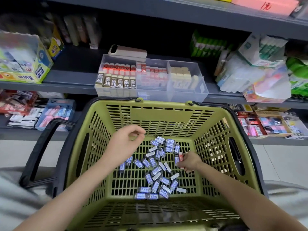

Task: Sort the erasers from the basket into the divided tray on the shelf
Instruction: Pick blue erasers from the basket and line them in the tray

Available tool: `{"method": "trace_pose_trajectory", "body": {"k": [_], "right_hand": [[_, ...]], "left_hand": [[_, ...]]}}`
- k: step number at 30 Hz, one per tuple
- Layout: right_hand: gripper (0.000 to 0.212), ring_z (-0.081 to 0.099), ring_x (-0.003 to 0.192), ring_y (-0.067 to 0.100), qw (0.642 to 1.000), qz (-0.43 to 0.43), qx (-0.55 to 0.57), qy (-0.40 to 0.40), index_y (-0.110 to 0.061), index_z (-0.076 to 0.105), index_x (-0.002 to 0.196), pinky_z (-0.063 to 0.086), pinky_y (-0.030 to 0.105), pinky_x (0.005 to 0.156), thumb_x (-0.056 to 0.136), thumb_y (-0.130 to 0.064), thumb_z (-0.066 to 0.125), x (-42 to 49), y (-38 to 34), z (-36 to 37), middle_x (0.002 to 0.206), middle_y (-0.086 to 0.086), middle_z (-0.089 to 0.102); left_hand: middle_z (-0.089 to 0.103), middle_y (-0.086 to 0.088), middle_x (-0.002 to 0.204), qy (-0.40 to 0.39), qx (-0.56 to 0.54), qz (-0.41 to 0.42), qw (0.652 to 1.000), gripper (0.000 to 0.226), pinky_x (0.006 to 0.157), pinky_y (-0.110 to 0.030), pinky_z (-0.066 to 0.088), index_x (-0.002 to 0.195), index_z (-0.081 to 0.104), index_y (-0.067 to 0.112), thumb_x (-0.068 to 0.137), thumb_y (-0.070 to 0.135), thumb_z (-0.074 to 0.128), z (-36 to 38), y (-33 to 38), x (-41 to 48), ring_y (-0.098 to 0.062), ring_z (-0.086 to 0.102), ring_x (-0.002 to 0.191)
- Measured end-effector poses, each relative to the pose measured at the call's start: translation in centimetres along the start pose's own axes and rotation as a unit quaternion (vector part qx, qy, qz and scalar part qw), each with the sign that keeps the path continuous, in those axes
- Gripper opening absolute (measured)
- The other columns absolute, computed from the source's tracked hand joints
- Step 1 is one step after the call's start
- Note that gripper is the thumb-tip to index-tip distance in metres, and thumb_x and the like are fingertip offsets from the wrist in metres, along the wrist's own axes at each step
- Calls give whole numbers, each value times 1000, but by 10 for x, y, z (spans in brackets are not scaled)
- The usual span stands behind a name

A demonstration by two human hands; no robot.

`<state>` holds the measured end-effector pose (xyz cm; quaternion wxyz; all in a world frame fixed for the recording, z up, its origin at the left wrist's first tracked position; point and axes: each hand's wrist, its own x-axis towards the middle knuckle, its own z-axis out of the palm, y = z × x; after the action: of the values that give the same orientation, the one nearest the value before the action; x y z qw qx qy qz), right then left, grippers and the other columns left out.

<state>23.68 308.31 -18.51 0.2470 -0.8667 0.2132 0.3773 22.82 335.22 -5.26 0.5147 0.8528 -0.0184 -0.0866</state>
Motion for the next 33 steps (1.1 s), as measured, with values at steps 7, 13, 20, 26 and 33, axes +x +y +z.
{"method": "trace_pose_trajectory", "body": {"k": [7,13,20,26,33], "right_hand": [[18,61,56,10,993,18,119,-19,0,61,96,54,19,59,82,-8,68,-17,-7,-7,88,13,67],[14,60,55,10,932,-236,256,-97,-1,62,90,52,20,57,79,-5,71,-68,-59,-9,71,5,66],[46,59,74,11,981,-155,-96,71,-18,57,103,50,23,59,75,-52,70,-33,-34,-6,90,-1,61],[83,51,82,15,970,-181,-139,82,-27,36,129,43,23,61,64,-66,70,-7,-8,45,127,6,37],[39,55,90,17,967,-222,-115,47,-23,55,109,45,24,79,81,-48,66,-1,-16,53,122,4,42]], "left_hand": [[67,-2,105,-100,-199,-266,938,10,81,-28,53,92,65,18,89,9,61,42,-10,15,-18,64,95],[65,-8,114,-180,-304,-311,883,24,96,-46,49,109,60,16,89,29,63,63,-21,16,-29,63,105],[70,-14,100,-33,-382,-336,860,16,80,-45,56,108,56,5,96,12,50,54,-25,32,-29,69,90],[69,-12,88,-50,-376,-354,855,10,69,-37,56,103,57,8,95,11,53,44,-24,41,-24,66,79],[68,-10,84,-63,-372,-369,849,9,72,-36,54,98,59,6,91,11,56,43,-25,40,-21,64,77]]}}
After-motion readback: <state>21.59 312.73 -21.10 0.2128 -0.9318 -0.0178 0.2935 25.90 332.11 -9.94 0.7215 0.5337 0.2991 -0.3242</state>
